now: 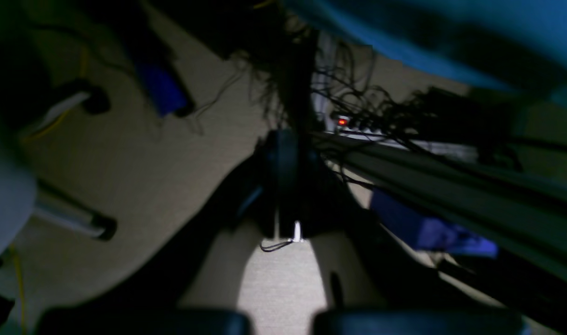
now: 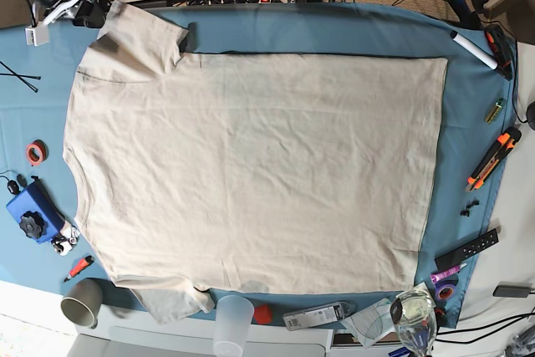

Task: Fold the T-shirt properly
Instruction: 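Move the right gripper down to the shirt's shoulder corner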

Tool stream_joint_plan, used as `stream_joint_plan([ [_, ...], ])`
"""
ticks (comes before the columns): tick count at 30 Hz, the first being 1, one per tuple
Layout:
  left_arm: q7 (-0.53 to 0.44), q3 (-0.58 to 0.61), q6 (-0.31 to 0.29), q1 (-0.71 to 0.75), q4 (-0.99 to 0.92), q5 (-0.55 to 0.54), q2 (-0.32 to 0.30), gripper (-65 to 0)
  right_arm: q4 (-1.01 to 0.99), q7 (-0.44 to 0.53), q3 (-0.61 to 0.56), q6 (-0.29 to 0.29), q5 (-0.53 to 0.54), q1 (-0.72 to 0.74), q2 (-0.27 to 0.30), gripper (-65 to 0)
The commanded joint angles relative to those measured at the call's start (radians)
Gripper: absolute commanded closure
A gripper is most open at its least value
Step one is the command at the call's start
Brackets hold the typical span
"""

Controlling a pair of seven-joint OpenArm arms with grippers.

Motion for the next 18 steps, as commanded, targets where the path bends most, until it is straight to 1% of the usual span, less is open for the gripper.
stream_joint_plan([
  [1,-0.015,-0.007,-0.011,0.018,0.014,-0.008,-0.006,0.0,0.011,0.007,0.006,0.005,0.024,-0.006,0.002,-26.3],
  [3,-0.016,-0.007,-0.024,0.018,0.014,-0.008,-0.006,0.0,0.011,-0.001,-0.002,0.005,0.025,-0.006,-0.019,-26.3],
  [7,-0.016,-0.007,-0.026,0.018,0.014,-0.008,-0.005,0.0,0.011,-0.003,-0.054,0.005,0.022,-0.006,-0.059,-26.3],
  [10,-0.016,-0.007,-0.025,0.018,0.014,-0.008,-0.005,0.0,0.011,0.027,-0.086,0.005,0.022,-0.005,-0.076,-26.3],
  [12,-0.016,-0.007,-0.025,0.018,0.014,-0.008,-0.005,0.0,0.011,0.027,-0.089,0.005,0.018,0.0,-0.078,-25.7],
  [14,-0.016,-0.007,-0.025,0.018,0.014,-0.008,-0.005,0.0,0.011,0.026,-0.088,0.005,0.015,0.0,-0.075,-22.3],
  [18,-0.016,-0.007,-0.025,0.018,0.014,-0.008,-0.005,0.0,0.011,0.001,-0.074,0.005,0.03,0.0,-0.075,-10.6],
])
